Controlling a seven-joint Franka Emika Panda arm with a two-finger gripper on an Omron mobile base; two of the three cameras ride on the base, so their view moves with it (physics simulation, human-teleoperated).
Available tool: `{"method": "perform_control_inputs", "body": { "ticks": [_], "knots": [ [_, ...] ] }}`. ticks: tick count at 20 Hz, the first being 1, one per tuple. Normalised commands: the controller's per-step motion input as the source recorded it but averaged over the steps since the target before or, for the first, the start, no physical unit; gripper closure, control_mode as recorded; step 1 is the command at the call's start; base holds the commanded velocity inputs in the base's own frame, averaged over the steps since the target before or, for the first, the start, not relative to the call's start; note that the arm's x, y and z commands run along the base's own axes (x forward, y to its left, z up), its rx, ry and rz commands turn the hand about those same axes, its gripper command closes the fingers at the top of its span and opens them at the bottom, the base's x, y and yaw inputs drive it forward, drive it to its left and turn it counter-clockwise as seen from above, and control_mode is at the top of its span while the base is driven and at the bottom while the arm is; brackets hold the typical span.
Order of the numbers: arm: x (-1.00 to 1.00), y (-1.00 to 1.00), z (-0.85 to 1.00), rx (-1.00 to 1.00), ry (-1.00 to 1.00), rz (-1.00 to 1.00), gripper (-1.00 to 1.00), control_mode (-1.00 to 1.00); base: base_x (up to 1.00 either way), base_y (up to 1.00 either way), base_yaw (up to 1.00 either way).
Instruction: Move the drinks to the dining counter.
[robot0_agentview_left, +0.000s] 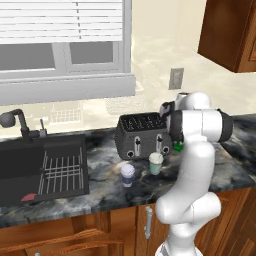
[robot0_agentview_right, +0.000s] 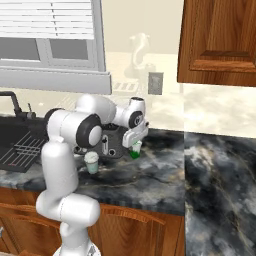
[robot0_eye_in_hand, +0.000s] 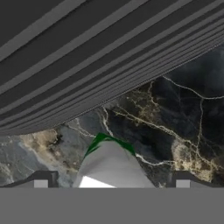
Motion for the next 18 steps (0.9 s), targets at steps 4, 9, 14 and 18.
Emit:
{"method": "perform_control_inputs", "body": {
  "ticks": [4,9,14,18],
  "knots": [
    [-0.26,0.00,-0.54,0.02,0.23,0.00,1.00,-1.00,0.00,0.00,0.00],
    [-0.32,0.00,-0.46,0.02,0.23,0.00,1.00,-1.00,0.00,0.00,0.00],
    [-0.38,0.00,-0.12,0.01,0.08,0.00,1.00,-1.00,0.00,0.00,0.00],
    [-0.69,0.00,0.26,0.00,-0.16,0.00,1.00,-1.00,0.00,0.00,0.00]
  ]
}}
